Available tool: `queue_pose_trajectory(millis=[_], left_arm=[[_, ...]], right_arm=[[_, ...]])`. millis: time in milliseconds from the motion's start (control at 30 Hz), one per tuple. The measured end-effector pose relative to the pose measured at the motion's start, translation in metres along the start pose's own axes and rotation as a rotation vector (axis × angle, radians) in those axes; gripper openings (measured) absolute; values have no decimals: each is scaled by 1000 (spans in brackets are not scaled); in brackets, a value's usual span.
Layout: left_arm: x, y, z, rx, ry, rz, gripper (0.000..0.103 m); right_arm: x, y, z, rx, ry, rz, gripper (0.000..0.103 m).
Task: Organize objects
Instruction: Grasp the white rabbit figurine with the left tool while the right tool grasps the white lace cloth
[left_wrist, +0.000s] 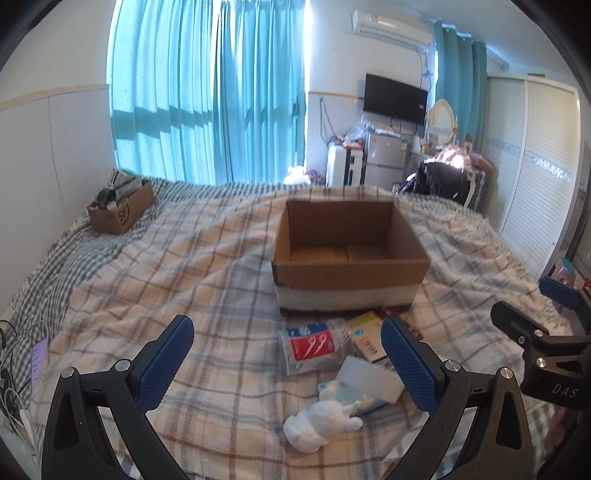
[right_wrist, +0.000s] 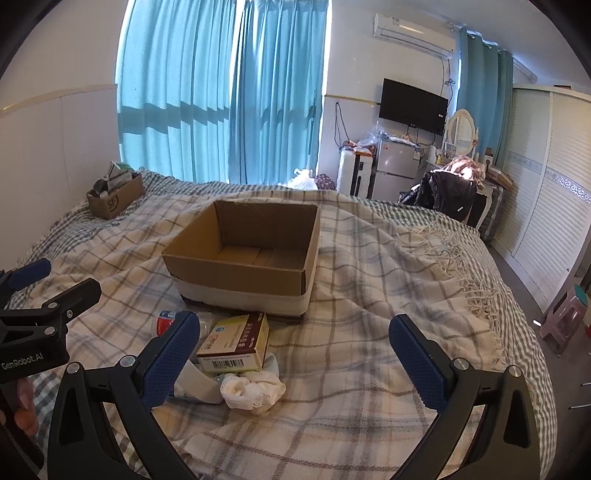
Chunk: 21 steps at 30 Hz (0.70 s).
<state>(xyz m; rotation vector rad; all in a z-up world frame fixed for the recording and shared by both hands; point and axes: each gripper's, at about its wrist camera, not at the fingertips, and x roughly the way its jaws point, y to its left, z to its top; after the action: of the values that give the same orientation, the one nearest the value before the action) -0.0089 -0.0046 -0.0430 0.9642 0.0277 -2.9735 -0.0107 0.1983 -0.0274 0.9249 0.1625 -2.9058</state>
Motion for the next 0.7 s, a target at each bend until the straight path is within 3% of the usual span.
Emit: queue_pose_trajectory(millis=[367, 700], left_arm=[[69, -13, -67, 58, 279, -50, 103], [89, -22, -88, 135, 366, -109, 101]], right_arm=[[47, 0, -29, -39, 164, 15, 103], [80, 16, -45, -104, 325, 68, 101]])
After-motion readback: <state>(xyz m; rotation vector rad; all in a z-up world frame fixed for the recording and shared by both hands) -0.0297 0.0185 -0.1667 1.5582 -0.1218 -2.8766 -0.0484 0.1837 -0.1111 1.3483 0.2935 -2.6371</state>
